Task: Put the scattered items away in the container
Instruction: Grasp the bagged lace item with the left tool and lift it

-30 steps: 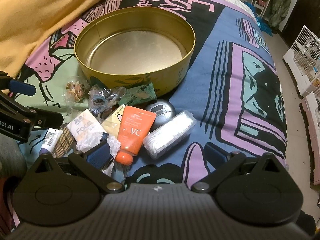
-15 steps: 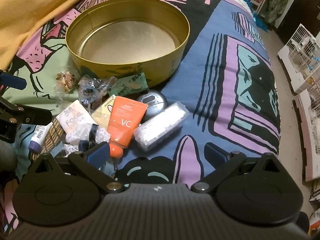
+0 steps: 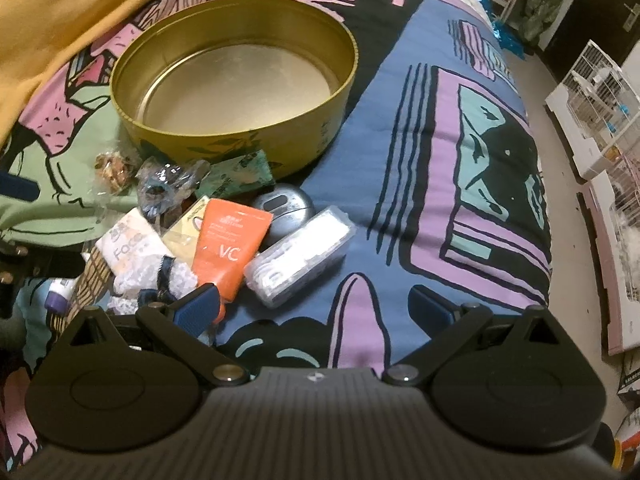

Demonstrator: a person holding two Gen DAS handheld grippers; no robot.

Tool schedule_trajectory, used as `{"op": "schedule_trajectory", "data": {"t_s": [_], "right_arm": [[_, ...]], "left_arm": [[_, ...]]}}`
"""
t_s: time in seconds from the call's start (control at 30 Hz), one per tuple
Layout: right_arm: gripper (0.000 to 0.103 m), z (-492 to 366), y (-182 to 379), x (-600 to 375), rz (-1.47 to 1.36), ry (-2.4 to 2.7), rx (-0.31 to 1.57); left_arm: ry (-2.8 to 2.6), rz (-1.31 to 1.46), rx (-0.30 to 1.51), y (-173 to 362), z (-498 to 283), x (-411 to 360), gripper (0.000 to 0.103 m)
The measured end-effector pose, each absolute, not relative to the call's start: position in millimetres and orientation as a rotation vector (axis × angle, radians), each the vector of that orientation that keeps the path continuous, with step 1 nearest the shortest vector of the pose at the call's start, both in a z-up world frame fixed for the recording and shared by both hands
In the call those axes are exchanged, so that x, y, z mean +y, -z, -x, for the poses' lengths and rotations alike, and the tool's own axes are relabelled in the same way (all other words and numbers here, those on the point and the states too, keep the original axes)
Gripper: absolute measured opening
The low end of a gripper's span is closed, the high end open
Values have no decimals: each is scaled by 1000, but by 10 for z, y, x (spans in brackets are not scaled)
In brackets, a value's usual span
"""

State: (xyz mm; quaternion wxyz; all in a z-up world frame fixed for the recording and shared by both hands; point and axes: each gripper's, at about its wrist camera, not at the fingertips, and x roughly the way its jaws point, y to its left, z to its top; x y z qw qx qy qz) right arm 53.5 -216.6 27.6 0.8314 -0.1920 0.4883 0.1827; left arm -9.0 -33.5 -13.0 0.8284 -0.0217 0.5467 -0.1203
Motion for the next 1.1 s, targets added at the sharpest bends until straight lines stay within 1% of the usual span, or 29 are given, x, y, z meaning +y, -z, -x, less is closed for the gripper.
{"op": "schedule_trajectory", "data": {"t_s": [0.57, 1.1], "right_arm": [[103, -623, -289, -2280, 367, -372, 1045], [103, -680, -244, -2406, 328, -369, 1053]], "left_arm": [[488, -18, 1221, 264, 254, -737, 102], [566, 78, 1350, 566, 205, -972, 102]]}}
